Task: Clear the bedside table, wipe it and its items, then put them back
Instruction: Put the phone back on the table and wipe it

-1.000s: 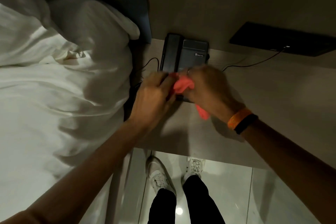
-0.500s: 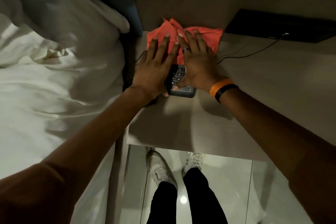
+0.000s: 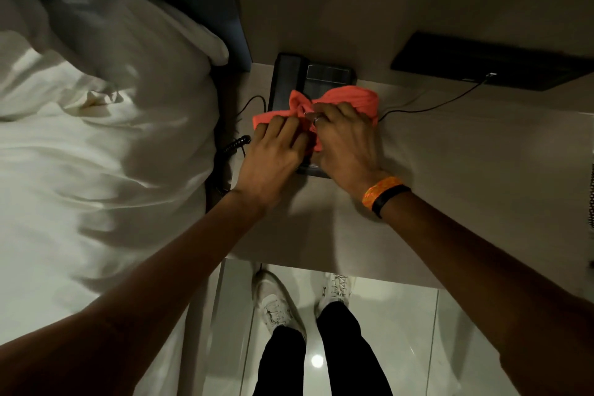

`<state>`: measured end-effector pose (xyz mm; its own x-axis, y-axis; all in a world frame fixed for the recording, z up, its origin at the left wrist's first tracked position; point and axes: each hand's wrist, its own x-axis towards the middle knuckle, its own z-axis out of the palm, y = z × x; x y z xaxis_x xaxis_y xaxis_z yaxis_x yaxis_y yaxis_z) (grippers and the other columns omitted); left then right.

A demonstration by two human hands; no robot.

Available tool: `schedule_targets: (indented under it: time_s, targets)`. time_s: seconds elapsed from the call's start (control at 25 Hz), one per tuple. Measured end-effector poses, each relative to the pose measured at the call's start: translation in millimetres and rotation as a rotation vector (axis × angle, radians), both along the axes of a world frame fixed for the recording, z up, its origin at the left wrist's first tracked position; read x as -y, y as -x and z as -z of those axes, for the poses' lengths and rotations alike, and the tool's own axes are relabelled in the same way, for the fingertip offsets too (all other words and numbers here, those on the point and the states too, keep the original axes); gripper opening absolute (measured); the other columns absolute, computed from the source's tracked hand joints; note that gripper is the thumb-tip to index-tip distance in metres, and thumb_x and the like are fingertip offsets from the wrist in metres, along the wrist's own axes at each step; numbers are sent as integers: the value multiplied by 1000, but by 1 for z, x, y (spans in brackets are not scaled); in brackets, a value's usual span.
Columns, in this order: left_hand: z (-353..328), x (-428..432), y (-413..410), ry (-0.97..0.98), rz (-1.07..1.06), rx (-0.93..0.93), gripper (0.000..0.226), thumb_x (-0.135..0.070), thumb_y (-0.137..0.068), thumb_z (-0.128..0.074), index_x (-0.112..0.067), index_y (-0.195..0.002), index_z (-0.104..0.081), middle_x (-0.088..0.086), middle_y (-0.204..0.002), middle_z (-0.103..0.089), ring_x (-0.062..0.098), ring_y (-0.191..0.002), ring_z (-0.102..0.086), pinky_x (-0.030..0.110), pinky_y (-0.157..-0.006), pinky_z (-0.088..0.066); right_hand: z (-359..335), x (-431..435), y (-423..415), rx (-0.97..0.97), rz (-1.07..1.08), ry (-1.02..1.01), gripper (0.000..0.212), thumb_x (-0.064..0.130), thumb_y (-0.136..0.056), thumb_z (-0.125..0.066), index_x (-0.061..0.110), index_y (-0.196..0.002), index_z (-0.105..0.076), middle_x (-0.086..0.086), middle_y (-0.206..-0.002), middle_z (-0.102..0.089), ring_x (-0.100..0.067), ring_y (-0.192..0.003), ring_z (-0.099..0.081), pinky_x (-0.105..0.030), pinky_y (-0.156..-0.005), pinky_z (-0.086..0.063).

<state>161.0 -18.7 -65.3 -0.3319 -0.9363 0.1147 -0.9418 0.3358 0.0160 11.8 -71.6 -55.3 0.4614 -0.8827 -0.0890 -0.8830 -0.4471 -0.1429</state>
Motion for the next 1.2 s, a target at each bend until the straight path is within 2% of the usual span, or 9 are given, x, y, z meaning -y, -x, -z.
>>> schedule_targets:
  time_s: [0.2,0.32,0.44,0.56,0.88,0.96,1.04,1.12,1.2]
  targets:
    - [-11,9,3,-106,-80,-159,31,-12,-89,-63,-4,-118,-67,20,-108,-66,38,-95,-64,47,-80,-55,-24,23,2,83,-31,86,24,37,-64,-88,20,-76,-77,-3,-71,-74,-23,-67,-69,-22,-61,-35]
    - [-16,-5,6,-147,-132,-274,37,-5,-80,-76,-2,-116,-67,21,-106,-66,38,-95,-65,45,-80,-55,-34,19,8,118,-2,-178,29,41,-77,-80,20,-97,-79,-5,-97,-78,-28,-93,-70,-30,-78,-48]
    - [-4,-37,8,-192,-97,-319,40,-16,-81,-76,-3,-118,-66,21,-114,-63,38,-101,-63,46,-80,-57,-24,-13,17,88,-5,-321,28,38,-71,-80,22,-95,-77,-7,-111,-70,-30,-110,-61,-42,-90,-52]
    - [15,-68,7,-249,-80,-286,37,-20,-83,-78,-7,-115,-67,18,-121,-59,37,-105,-61,42,-72,-60,4,-54,39,23,-53,-251,35,32,-64,-78,26,-98,-73,-8,-134,-53,-35,-128,-44,-51,-97,-46]
    - [12,-109,55,-381,-160,-518,35,-12,-79,-82,-13,-111,-68,8,-109,-66,26,-95,-64,34,-66,-57,8,-76,78,197,-51,-105,20,23,-72,-53,13,-70,-70,-7,-88,-64,-30,-94,-58,-38,-89,-48]
    - [8,-128,78,-365,-130,-551,45,-4,-71,-82,-13,-113,-67,8,-110,-65,26,-93,-64,34,-68,-60,-6,-102,105,166,-39,-130,11,20,-74,-61,13,-74,-70,-8,-93,-69,-29,-101,-61,-40,-95,-51]
    - [7,-142,107,-365,-92,-571,51,-6,-66,-80,-13,-114,-64,9,-116,-62,27,-100,-62,35,-75,-60,-19,-130,138,111,68,-165,11,20,-68,-72,16,-78,-70,-6,-108,-69,-29,-105,-65,-36,-81,-58]
    - [12,-152,141,-391,-33,-542,51,-20,-71,-78,-14,-118,-60,10,-125,-59,31,-114,-58,41,-91,-56,-16,-152,174,61,173,-186,16,18,-61,-77,18,-72,-65,-3,-105,-66,-26,-95,-63,-25,-62,-50]
    - [21,-156,172,-441,4,-506,54,-40,-78,-73,-17,-124,-57,10,-133,-57,32,-125,-53,45,-102,-49,1,-168,207,7,198,-231,15,26,-66,-74,19,-78,-67,-2,-106,-61,-24,-98,-59,-29,-66,-53]
